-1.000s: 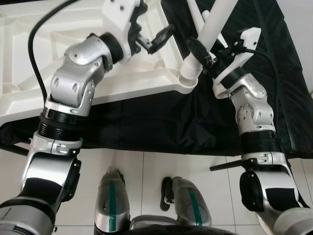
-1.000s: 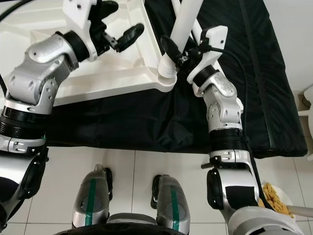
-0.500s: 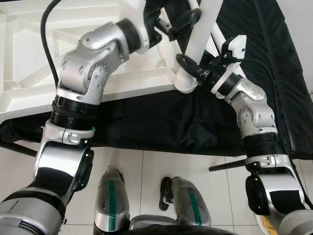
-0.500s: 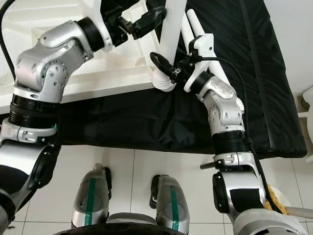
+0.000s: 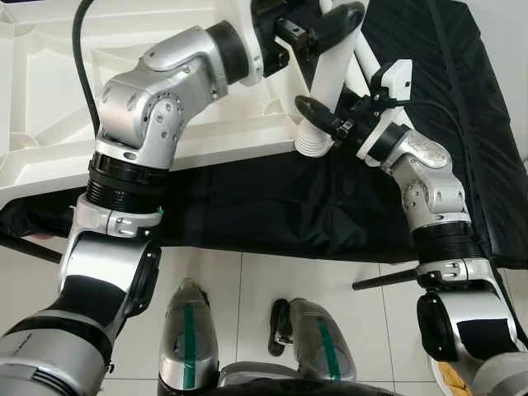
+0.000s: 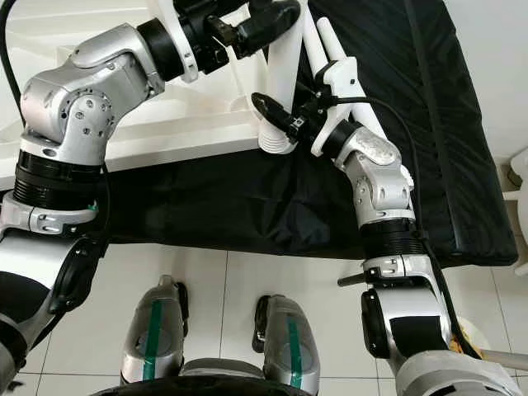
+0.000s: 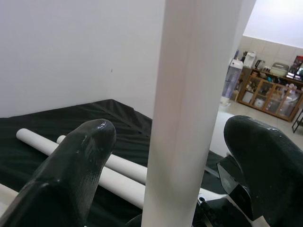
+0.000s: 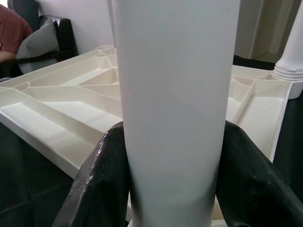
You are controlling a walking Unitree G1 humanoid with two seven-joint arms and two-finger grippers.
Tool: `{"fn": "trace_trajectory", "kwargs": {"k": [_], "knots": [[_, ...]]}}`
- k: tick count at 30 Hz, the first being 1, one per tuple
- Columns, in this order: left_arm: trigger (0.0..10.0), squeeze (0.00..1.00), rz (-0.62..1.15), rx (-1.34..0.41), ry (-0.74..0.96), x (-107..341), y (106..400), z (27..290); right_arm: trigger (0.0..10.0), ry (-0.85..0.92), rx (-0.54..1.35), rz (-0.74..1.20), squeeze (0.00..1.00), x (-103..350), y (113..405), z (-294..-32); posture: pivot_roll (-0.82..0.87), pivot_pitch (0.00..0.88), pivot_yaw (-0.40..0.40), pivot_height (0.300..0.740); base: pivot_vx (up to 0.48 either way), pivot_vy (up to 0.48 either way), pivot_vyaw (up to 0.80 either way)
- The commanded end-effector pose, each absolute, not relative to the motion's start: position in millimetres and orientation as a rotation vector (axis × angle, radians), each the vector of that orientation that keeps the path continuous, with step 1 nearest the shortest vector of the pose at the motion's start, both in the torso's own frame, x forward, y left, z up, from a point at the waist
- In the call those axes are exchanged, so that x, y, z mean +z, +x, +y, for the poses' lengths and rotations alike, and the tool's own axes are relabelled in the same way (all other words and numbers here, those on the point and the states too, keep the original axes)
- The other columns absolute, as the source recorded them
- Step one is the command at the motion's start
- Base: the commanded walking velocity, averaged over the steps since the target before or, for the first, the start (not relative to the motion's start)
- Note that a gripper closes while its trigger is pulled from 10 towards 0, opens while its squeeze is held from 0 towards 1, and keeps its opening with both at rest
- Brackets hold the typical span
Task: Building children table
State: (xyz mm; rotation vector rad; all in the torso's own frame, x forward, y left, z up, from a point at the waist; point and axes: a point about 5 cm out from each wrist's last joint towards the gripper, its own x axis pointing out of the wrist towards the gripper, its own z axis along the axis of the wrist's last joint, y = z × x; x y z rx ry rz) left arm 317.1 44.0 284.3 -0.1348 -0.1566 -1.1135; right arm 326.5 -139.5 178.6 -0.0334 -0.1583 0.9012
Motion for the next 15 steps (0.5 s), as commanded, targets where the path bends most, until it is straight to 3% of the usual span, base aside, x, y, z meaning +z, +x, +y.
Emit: {"fn": "trace_trajectory", "kwargs": {"k": [1, 9, 10, 11, 12, 13, 14, 15], "knots": [[10.0, 0.00, -0.168, -1.339, -0.109, 287.5, 305.6, 34.5, 10.0, -0.064, 0.928, -0.142, 0.00, 177.6, 325.0, -141.1, 0.06, 0.011, -0.064, 0.740, 0.000, 0.000, 0.00], [10.0, 0.00, -0.186, -1.322, -0.113, 298.6, 310.5, 34.9, 10.0, -0.090, 0.967, -0.121, 0.00, 173.9, 322.0, -139.5, 0.06, 0.001, -0.060, 0.740, 0.000, 0.000, 0.00], [5.9, 0.00, -0.186, -1.321, -0.117, 301.1, 311.3, 35.3, 10.0, -0.093, 0.971, -0.119, 0.00, 173.4, 321.6, -139.3, 0.06, 0.000, -0.058, 0.740, 0.000, 0.000, 0.00], [5.9, 0.00, -0.186, -1.321, -0.117, 301.1, 311.3, 35.3, 10.0, -0.093, 0.971, -0.119, 0.00, 173.4, 321.6, -139.3, 0.06, 0.000, -0.058, 0.740, 0.000, 0.000, 0.00], [4.4, 0.00, -0.179, -1.318, -0.136, 303.8, 312.4, 35.1, 10.0, -0.095, 0.971, -0.118, 0.00, 172.9, 321.4, -139.5, 0.06, 0.000, -0.055, 0.740, 0.000, 0.000, 0.00], [4.4, 0.00, -0.173, -1.317, -0.149, 305.5, 313.0, 34.9, 10.0, -0.096, 0.971, -0.118, 0.00, 172.7, 321.2, -139.6, 0.06, 0.000, -0.055, 0.740, 0.000, 0.000, 0.00], [0.0, 0.00, -0.174, -1.324, -0.150, 306.9, 312.7, 34.5, 10.0, -0.098, 0.972, -0.117, 0.00, 172.5, 320.9, -139.7, 0.06, 0.000, -0.052, 0.740, 0.000, 0.000, 0.00], [0.0, 0.00, -0.174, -1.324, -0.150, 306.9, 312.7, 34.5, 10.0, -0.098, 0.972, -0.117, 0.00, 172.5, 320.9, -139.7, 0.06, 0.000, -0.052, 0.740, 0.000, 0.000, 0.00]]}}
